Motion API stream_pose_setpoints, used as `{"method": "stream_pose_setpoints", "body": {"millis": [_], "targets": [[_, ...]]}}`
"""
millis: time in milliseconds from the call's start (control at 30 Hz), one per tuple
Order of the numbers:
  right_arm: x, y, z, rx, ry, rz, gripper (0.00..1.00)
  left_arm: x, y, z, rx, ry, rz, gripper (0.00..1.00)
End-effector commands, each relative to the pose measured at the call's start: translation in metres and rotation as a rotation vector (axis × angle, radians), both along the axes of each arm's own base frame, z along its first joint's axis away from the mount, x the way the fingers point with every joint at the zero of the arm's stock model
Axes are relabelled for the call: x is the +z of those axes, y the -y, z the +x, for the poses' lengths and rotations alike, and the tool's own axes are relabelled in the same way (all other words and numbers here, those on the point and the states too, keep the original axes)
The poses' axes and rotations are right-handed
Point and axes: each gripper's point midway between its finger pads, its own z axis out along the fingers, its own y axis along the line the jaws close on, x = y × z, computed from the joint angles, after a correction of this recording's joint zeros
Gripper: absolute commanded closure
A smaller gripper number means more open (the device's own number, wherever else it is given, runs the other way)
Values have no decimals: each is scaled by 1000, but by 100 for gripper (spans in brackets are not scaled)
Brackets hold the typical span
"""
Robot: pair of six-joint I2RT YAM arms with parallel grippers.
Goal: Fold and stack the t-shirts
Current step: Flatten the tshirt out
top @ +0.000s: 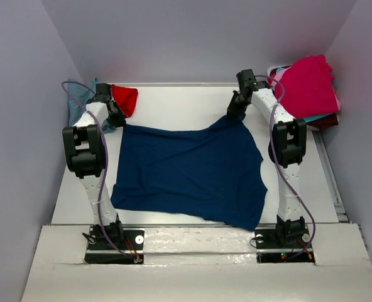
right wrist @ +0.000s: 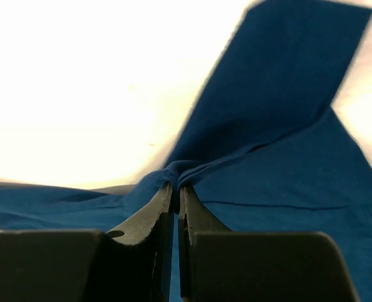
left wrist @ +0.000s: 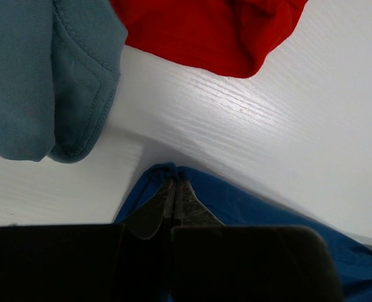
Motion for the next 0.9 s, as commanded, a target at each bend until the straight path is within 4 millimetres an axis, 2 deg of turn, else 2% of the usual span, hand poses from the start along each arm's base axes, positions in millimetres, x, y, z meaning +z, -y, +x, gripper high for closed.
{"method": "stream_pose_setpoints", "body": {"millis": [0, 133, 167, 300, 633, 700, 767, 800, 867], "targets": [[21, -16, 18, 81, 63, 79, 93, 1, -5, 1, -2, 7, 11, 94], [36, -33, 31, 137, 110, 159, 93, 0, -5, 0, -3, 4, 12, 94], [32, -35, 33, 152, 111, 167, 93, 0, -5, -1, -2, 4, 10, 94], [40, -47, 42, 230, 178, 219, 93, 2, -5, -1, -3, 3, 15, 94], [47, -69, 49, 377, 276, 319, 93, 8, -8, 3, -6, 3, 26, 94], [52, -74, 51, 398, 295, 343, 90, 11, -8, 5, -7, 4, 29, 94], [45, -74, 54, 399, 288, 343, 81, 13, -8, 7, -8, 9, 28, 94], [43, -74, 55, 393, 284, 341, 73, 13, -8, 7, -7, 6, 29, 94], [36, -71, 56, 376, 272, 321, 51, 14, -9, 7, -6, 6, 30, 94]]}}
